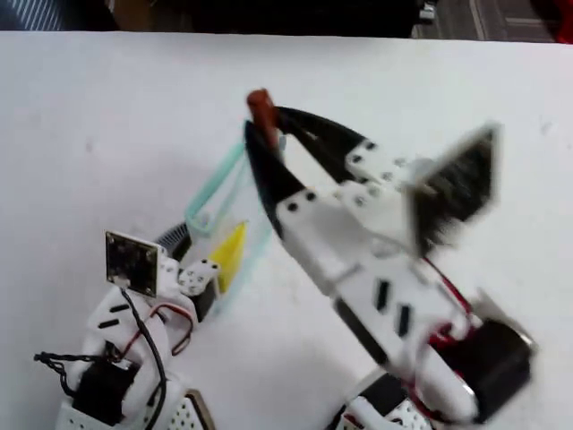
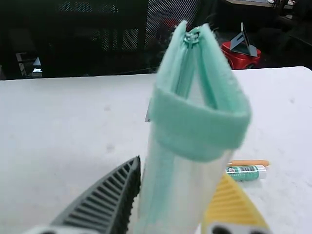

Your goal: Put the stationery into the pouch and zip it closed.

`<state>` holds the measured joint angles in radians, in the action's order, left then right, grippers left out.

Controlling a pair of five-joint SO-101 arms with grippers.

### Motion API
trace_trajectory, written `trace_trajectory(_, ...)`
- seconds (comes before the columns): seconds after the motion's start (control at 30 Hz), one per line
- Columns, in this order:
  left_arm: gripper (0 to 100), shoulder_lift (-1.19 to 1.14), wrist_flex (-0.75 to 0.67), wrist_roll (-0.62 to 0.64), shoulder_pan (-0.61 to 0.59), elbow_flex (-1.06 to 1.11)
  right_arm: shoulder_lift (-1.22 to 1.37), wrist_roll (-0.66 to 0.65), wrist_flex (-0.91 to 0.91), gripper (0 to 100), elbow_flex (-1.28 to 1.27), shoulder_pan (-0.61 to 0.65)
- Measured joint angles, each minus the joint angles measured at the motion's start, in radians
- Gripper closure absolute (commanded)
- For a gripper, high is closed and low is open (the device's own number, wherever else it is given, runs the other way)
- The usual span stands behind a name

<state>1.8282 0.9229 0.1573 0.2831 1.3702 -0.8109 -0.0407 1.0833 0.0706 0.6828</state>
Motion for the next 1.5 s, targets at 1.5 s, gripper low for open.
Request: trace_trajectory(1.5, 80, -0.002, 0.0, 0.0, 0.0, 0.0, 0.064, -0.058, -0.123, 72.9, -0.278, 0.06)
